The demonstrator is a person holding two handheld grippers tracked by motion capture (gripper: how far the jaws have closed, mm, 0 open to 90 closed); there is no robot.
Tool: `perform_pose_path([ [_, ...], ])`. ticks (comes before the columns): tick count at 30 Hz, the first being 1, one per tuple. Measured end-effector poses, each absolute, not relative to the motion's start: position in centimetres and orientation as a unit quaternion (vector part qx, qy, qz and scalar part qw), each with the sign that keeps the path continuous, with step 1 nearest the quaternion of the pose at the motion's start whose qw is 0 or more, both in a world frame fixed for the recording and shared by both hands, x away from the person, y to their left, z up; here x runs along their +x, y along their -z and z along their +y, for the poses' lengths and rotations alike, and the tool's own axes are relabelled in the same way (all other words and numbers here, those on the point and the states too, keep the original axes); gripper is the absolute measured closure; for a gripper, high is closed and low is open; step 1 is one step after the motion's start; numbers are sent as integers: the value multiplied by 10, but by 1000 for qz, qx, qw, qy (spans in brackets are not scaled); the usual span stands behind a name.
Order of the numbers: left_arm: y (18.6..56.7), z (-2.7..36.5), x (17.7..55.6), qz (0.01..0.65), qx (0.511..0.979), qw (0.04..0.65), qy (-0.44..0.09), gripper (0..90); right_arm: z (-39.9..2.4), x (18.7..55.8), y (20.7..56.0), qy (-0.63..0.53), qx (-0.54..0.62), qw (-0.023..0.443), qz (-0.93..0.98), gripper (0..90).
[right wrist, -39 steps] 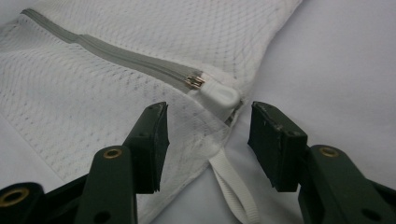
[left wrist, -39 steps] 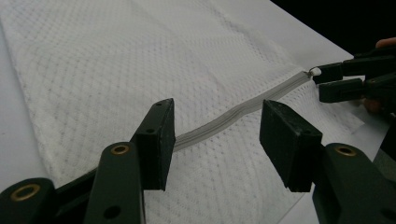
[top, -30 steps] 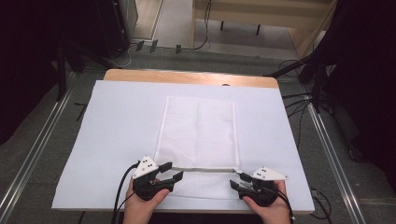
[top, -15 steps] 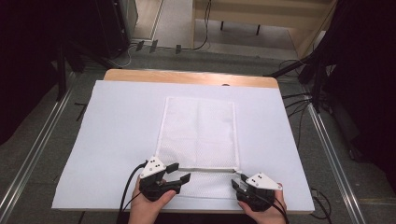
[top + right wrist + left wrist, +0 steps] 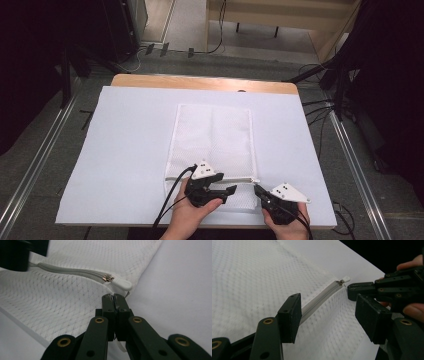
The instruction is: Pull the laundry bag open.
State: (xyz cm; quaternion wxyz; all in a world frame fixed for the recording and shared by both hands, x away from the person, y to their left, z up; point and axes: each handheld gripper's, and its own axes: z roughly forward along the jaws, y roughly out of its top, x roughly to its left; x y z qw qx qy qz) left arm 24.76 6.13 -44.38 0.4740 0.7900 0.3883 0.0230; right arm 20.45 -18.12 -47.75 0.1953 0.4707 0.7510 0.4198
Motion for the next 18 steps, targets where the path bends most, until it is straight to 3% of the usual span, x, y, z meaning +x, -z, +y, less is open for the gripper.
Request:
perform_pose_path([
  [6, 434, 33, 266, 431, 782, 450, -20, 403, -181, 201, 474, -437, 458, 202, 747, 900],
  [18, 429, -16, 280, 435, 804, 406, -10, 341, -179, 200, 470, -449, 438, 209, 750, 900],
])
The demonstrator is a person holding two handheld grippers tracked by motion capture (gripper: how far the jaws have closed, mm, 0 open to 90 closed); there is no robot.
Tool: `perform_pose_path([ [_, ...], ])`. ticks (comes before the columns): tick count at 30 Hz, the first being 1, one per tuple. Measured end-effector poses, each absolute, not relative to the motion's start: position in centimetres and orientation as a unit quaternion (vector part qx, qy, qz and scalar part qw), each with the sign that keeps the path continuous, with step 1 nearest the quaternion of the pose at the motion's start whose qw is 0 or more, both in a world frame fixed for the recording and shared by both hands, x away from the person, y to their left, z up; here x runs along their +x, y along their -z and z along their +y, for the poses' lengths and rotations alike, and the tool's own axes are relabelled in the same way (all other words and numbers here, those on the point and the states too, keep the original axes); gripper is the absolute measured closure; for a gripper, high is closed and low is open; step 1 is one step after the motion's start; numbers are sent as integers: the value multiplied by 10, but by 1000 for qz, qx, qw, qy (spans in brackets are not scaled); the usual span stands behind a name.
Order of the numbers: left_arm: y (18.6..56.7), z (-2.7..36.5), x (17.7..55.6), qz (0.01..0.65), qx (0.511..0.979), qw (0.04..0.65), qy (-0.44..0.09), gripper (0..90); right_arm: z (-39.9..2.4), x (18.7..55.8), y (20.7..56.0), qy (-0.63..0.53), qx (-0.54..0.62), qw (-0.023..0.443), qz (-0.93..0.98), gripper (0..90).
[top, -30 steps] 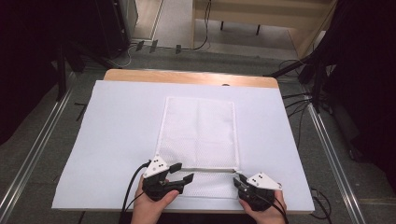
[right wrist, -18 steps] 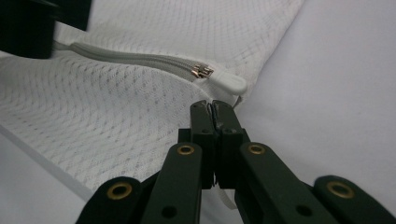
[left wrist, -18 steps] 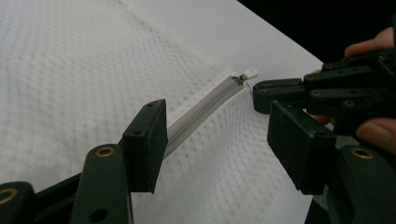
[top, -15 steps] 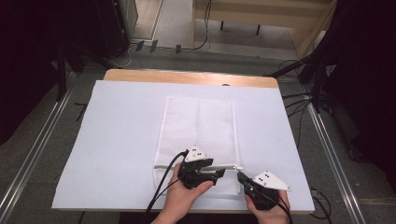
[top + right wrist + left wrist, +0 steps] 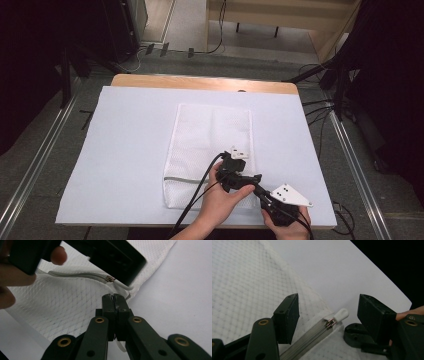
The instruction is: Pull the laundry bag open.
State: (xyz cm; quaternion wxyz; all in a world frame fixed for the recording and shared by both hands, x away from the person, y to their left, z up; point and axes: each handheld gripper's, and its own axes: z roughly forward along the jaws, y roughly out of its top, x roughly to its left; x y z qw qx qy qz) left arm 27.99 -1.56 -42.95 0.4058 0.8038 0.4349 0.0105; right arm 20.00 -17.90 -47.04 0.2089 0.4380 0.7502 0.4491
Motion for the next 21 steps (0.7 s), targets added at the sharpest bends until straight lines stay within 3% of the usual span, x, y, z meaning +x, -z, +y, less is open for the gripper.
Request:
perform_pose_path([
  [7, 435, -22, 283, 437, 817, 375, -14, 395, -176, 197, 469, -445, 425, 215, 759, 900],
  [16, 432, 2, 285, 454, 795, 402, 7, 432, -177, 198, 468, -444, 428, 215, 757, 900],
  [21, 438, 14, 287, 456, 783, 420, 52, 573, -178, 198, 468, -444, 431, 218, 755, 900],
])
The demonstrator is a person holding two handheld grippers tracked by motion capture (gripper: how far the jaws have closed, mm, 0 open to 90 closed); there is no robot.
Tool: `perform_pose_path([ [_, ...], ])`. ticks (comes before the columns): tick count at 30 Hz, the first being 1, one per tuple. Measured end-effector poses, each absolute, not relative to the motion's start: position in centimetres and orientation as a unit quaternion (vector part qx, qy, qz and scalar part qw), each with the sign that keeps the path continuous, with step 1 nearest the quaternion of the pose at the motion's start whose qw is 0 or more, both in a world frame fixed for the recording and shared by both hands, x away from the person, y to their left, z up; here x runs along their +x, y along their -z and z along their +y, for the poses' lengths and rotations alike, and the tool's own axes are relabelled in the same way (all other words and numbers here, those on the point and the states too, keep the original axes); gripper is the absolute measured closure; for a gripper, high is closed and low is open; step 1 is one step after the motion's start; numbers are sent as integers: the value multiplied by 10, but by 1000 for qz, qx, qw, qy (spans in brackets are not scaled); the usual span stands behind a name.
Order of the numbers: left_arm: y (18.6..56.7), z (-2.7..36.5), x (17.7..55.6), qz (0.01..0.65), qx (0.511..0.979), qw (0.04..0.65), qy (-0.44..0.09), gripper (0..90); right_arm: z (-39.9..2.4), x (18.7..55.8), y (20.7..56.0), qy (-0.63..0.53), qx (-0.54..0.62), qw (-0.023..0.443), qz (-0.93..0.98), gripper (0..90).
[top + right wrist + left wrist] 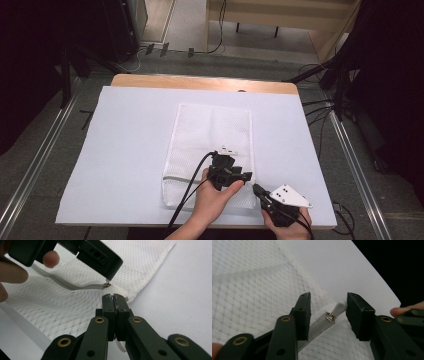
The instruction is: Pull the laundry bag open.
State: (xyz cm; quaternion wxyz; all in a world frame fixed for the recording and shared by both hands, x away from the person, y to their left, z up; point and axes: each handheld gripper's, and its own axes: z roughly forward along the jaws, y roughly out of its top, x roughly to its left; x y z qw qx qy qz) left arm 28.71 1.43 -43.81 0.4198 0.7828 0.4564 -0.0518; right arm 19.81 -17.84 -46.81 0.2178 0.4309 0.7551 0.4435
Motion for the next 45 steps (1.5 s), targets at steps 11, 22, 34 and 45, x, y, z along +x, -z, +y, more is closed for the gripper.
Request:
perform_pose_path([
  [11, 448, 28, 288, 455, 767, 442, 99, 763, -181, 199, 468, -441, 431, 220, 756, 900],
  [22, 455, 34, 288, 446, 759, 454, 138, 834, -181, 199, 468, -438, 423, 219, 762, 900],
  [34, 451, 35, 280, 405, 795, 442, 91, 879, -183, 199, 464, -438, 428, 220, 759, 900],
  [45, 454, 52, 281, 414, 807, 419, 53, 879, -183, 197, 459, -430, 425, 236, 761, 900],
])
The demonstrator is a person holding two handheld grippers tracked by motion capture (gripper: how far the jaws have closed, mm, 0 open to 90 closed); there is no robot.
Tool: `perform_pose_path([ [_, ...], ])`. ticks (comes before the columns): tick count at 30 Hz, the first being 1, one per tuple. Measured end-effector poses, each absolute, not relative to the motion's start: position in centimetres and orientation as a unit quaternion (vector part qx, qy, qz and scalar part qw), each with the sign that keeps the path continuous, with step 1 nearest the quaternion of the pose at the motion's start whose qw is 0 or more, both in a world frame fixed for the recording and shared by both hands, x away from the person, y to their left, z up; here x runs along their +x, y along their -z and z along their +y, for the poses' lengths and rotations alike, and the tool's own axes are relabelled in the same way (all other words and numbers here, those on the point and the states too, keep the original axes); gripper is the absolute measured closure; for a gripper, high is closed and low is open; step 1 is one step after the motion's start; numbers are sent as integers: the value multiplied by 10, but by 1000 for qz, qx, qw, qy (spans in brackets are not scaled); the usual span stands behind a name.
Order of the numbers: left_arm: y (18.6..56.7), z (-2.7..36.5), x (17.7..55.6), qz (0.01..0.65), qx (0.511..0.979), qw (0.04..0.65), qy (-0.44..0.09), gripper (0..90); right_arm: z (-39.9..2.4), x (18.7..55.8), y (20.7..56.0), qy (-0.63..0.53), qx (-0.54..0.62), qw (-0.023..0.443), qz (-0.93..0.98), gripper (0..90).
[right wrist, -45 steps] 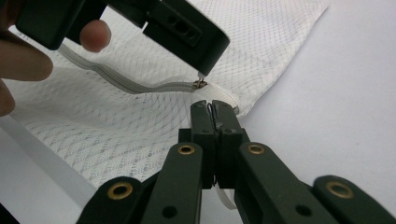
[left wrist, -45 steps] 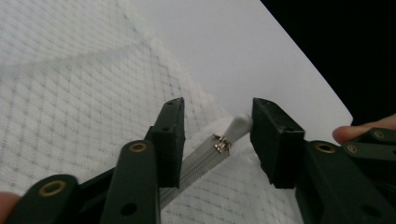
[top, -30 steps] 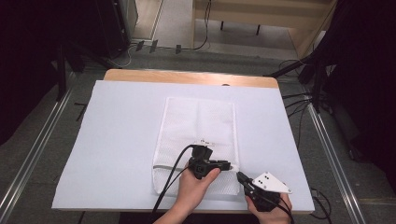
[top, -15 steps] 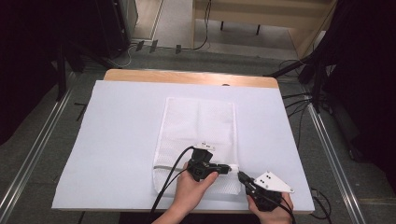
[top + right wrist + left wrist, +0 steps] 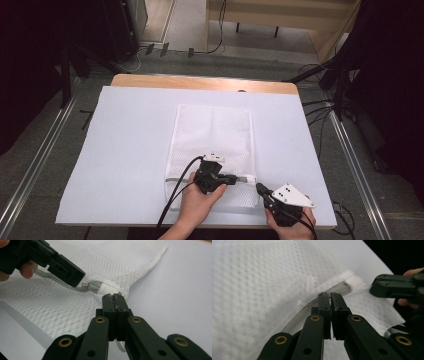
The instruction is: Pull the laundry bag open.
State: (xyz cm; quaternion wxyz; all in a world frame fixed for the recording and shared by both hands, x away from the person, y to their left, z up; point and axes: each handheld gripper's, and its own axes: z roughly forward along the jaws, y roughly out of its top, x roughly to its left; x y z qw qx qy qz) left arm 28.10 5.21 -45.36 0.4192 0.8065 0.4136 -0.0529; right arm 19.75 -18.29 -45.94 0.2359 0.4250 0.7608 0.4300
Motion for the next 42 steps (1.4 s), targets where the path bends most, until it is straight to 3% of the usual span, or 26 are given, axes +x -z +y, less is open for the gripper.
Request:
perform_pose_path([
  [13, 453, 125, 275, 451, 792, 411, 19, 878, -185, 197, 457, -426, 429, 245, 758, 900],
  [22, 457, 218, 255, 507, 757, 411, 5, 878, -189, 197, 456, -422, 436, 251, 754, 900],
  [30, 460, 253, 243, 525, 739, 423, 4, 878, -190, 199, 457, -421, 442, 244, 754, 900],
  [36, 457, 253, 238, 503, 741, 445, -13, 874, -184, 198, 459, -414, 432, 252, 760, 900],
  [39, 454, 255, 232, 504, 717, 477, -67, 552, -187, 196, 459, -424, 424, 255, 759, 900],
  [42, 451, 261, 230, 509, 697, 496, -92, 406, -190, 196, 461, -429, 426, 245, 758, 900],
])
